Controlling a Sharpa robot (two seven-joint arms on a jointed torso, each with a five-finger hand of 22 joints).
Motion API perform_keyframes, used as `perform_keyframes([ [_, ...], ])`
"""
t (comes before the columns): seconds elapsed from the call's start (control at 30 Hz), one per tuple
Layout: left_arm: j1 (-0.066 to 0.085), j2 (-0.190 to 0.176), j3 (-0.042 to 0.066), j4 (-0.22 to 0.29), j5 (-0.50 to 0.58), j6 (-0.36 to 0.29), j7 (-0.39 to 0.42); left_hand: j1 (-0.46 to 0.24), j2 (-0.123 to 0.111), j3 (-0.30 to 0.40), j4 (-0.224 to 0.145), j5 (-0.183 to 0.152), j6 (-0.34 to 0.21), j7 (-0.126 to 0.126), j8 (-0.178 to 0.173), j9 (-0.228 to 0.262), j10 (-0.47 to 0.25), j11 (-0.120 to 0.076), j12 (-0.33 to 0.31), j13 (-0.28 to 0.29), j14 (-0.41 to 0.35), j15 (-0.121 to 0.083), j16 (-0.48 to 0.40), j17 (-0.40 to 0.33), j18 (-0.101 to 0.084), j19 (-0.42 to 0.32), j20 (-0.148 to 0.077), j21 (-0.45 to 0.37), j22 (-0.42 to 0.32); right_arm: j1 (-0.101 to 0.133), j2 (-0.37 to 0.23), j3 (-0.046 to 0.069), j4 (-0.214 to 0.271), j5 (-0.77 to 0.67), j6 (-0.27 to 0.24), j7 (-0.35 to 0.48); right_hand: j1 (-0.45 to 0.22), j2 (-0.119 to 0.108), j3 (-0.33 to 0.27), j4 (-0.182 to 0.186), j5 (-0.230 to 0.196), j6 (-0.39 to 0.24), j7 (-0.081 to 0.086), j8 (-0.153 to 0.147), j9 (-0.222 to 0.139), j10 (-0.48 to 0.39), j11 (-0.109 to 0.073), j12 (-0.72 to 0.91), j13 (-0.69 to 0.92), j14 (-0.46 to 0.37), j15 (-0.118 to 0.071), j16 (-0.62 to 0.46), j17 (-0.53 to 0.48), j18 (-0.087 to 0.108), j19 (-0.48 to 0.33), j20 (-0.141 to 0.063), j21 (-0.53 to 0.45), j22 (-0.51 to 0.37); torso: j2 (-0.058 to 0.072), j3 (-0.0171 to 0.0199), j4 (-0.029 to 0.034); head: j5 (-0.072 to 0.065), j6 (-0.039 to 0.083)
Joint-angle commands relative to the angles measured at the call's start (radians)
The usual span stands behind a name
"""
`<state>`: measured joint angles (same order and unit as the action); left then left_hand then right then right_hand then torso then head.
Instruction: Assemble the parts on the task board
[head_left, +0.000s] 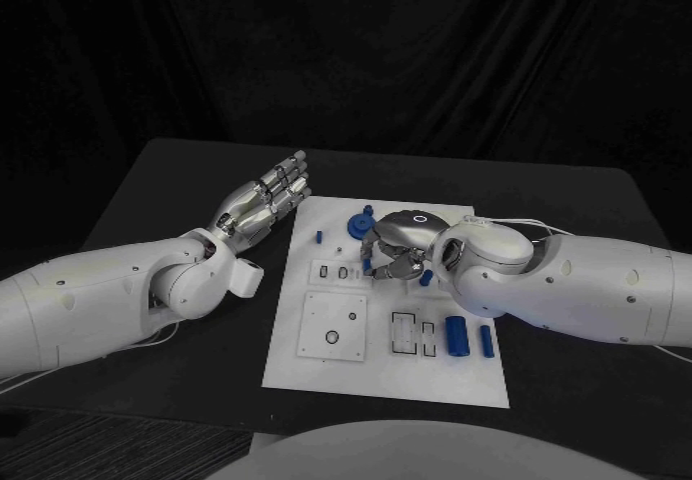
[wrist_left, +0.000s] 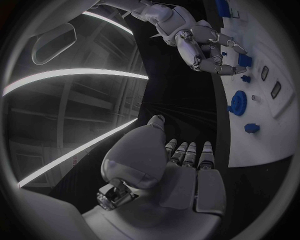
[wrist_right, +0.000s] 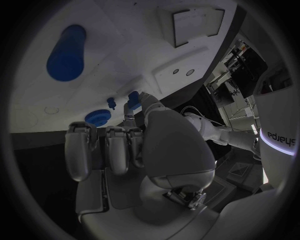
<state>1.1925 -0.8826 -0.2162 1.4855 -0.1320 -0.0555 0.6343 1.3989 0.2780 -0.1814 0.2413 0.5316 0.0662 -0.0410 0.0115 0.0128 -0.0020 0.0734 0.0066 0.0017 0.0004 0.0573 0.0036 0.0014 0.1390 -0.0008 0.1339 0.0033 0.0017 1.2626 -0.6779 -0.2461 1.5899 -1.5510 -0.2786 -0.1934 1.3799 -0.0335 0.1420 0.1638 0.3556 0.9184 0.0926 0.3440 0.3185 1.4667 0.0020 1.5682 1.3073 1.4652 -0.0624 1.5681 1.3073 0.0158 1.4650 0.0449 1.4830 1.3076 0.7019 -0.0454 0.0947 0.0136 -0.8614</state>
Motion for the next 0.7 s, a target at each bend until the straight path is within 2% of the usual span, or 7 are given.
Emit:
perform_keyframes([
  [0.03,-0.001,0.002,0.001,0.002,-0.002,0.01,0.012,0.006,-0.001,0.001,-0.002,0.004,0.001,0.008,0.005,0.002,0.002,0.0,-0.007,-0.002,0.0,0.003,-0.004,-0.001,0.008,0.001,0.004,-0.003,-0.002,-0.003,0.004,0.0,-0.003,-0.003,0.029,-0.024,0.002,-0.008,-0.001,-0.006,0.004,0.015,-0.008,0.0,0.018,0.104,0.006,0.003,0.264,0.106,0.009,0.003,0.263,0.01,0.048,0.01,-0.008,0.229,-0.001,0.0006,0.0023,-0.002,0.001],
  [0.37,-0.001,0.005,0.001,0.0,-0.002,0.011,0.012,0.006,-0.001,0.001,-0.002,0.004,0.001,0.008,0.005,0.002,0.002,0.0,-0.007,-0.002,0.0,0.003,-0.004,-0.001,0.008,0.001,0.004,-0.003,-0.002,-0.009,0.023,0.0,-0.024,-0.003,0.043,-0.022,0.001,-0.008,0.0,-0.008,0.005,0.009,-0.006,-0.006,0.016,0.104,0.008,0.003,0.264,0.106,0.011,0.003,0.263,0.01,0.048,0.012,-0.008,0.229,0.0,0.0001,0.0026,-0.001,-0.004],
  [0.6,-0.001,0.007,0.001,-0.002,-0.002,0.013,0.012,0.006,0.0,0.003,-0.003,0.005,0.001,0.009,0.005,0.001,0.002,0.0,-0.007,-0.002,0.0,0.004,-0.004,-0.001,0.009,0.001,0.005,-0.003,-0.002,-0.017,0.029,0.0,-0.034,-0.003,0.049,-0.019,-0.002,-0.012,0.001,-0.012,0.005,-0.011,0.001,-0.024,0.009,0.104,0.009,0.003,0.264,0.106,0.014,0.003,0.263,0.011,0.047,0.016,-0.011,0.228,0.0,0.0008,0.0025,0.001,-0.006],
  [0.7,-0.001,0.007,0.001,-0.003,-0.002,0.012,0.013,0.006,0.001,0.004,-0.003,0.005,0.0,0.009,0.004,0.001,0.002,0.0,-0.007,-0.002,0.0,0.003,-0.004,-0.001,0.009,0.001,0.005,-0.003,-0.002,-0.019,0.03,0.0,-0.036,-0.003,0.056,-0.019,-0.013,-0.02,-0.005,-0.014,-0.032,-0.028,0.004,-0.039,0.004,0.104,0.007,0.003,0.264,0.106,0.012,0.003,0.263,0.011,0.045,0.017,-0.014,0.227,0.0,0.0009,0.0013,0.002,-0.008],
])
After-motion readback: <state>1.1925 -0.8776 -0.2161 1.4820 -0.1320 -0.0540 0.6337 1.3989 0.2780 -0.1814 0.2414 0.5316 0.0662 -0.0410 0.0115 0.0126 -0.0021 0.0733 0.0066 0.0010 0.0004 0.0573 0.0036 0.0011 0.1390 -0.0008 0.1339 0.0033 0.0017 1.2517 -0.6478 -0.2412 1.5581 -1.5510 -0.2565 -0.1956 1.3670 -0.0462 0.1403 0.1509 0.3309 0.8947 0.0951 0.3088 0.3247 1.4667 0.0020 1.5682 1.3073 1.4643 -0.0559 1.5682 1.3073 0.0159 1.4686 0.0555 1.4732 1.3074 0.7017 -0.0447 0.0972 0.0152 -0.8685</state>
